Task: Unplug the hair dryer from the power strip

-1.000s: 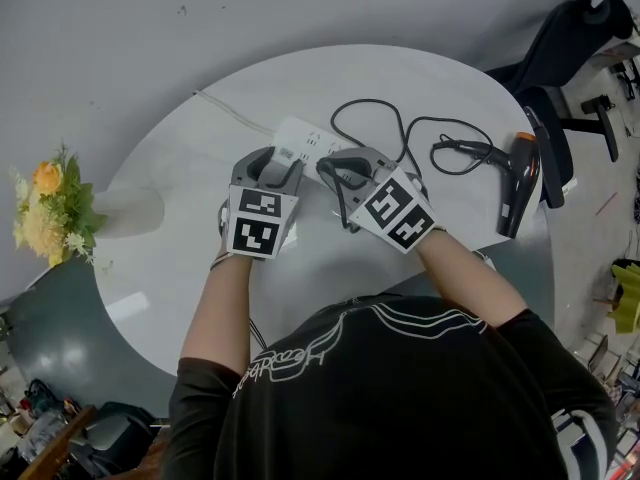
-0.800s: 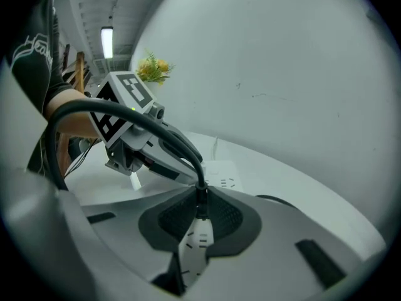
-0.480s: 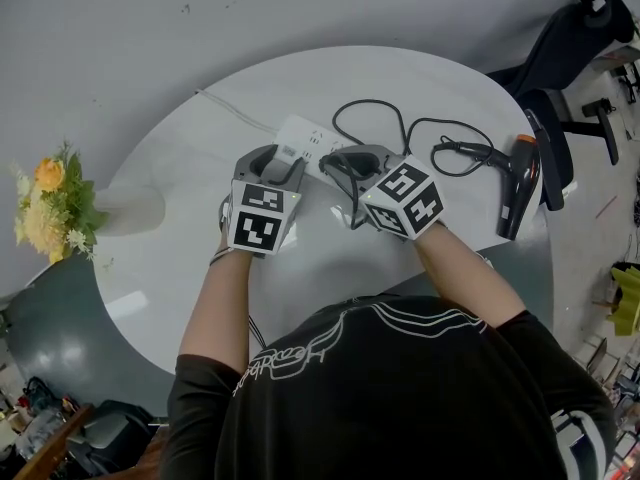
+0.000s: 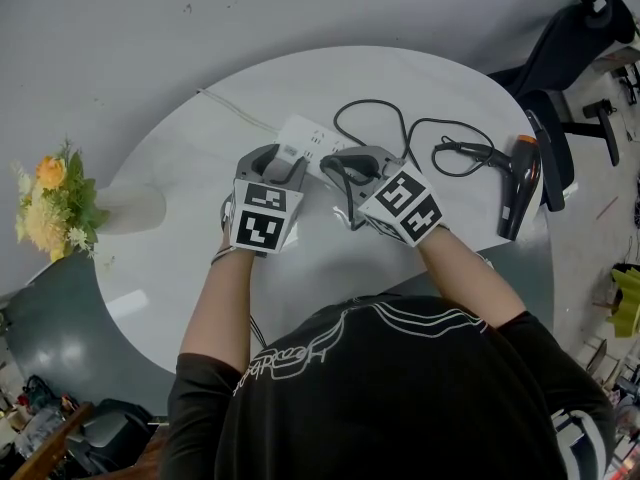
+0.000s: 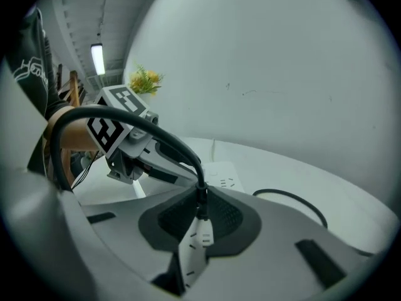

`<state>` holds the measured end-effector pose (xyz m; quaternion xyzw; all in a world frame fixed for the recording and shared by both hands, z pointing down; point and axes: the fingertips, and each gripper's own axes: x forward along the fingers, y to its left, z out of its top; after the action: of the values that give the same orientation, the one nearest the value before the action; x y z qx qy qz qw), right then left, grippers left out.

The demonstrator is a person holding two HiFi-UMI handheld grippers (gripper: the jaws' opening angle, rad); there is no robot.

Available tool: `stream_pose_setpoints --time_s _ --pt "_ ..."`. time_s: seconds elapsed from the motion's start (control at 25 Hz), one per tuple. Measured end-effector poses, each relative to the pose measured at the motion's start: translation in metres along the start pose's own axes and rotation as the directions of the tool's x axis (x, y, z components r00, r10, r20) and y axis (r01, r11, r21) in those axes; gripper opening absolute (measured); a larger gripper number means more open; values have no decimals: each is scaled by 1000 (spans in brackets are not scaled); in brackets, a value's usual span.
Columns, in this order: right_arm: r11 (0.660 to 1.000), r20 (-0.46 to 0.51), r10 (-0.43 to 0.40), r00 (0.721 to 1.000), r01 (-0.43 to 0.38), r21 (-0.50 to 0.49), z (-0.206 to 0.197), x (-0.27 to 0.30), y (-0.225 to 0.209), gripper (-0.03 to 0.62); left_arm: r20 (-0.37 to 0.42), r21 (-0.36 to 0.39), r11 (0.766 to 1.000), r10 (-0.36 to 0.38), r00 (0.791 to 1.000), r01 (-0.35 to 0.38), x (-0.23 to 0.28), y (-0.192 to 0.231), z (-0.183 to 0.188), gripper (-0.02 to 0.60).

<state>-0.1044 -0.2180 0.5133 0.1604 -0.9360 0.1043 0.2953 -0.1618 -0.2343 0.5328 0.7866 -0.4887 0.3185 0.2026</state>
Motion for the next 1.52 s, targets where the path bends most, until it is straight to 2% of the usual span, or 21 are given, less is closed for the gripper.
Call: stream_pose_setpoints --time_s 0.12,0.28,0.36,0.6,0.72,0.8,0.96,1.08,1.16,1.4,1.52 --pt "995 26 11 1000 -14 103 0 -1 -5 31 -1 -1 1000 -7 1000 7 0 0 0 192" --pt "990 26 18 999 -22 138 0 -1 -6 31 -1 -2 1000 -9 1000 9 0 0 0 192" --pt "994 27 12 1000 -15 111 0 -2 -6 31 -3 -1 1000 -7 1000 7 0 0 0 192" --pt "996 -18 -13 1000 12 -90 3 -2 6 28 -14 3 1000 -6 1000 6 1 0 0 192" --pt "992 -25 -10 1000 7 -123 3 -2 8 28 -12 4 1000 -2 1000 3 1 1 -1 192" --pt "997 -18 -9 1000 7 -76 2 -2 5 28 -11 1 1000 -2 1000 2 1 1 -1 192" --pt "997 13 2 1000 -3 80 2 -3 -6 28 -6 -2 1000 -4 1000 4 1 0 1 192" --pt "993 15 14 1000 -15 117 2 -2 -8 28 -5 -8 1000 0 1000 0 1 1 0 192" --pt "995 12 8 1000 -9 95 2 -2 -7 28 -6 -9 1000 1 1000 -1 1 1 0 192" --pt "994 -24 -29 999 26 -102 4 -4 4 28 -15 -5 1000 -1 1000 1 1 0 0 192" --pt "991 -32 -28 999 23 -131 4 -4 7 27 -16 -1 1000 2 1000 -2 1 1 0 192"
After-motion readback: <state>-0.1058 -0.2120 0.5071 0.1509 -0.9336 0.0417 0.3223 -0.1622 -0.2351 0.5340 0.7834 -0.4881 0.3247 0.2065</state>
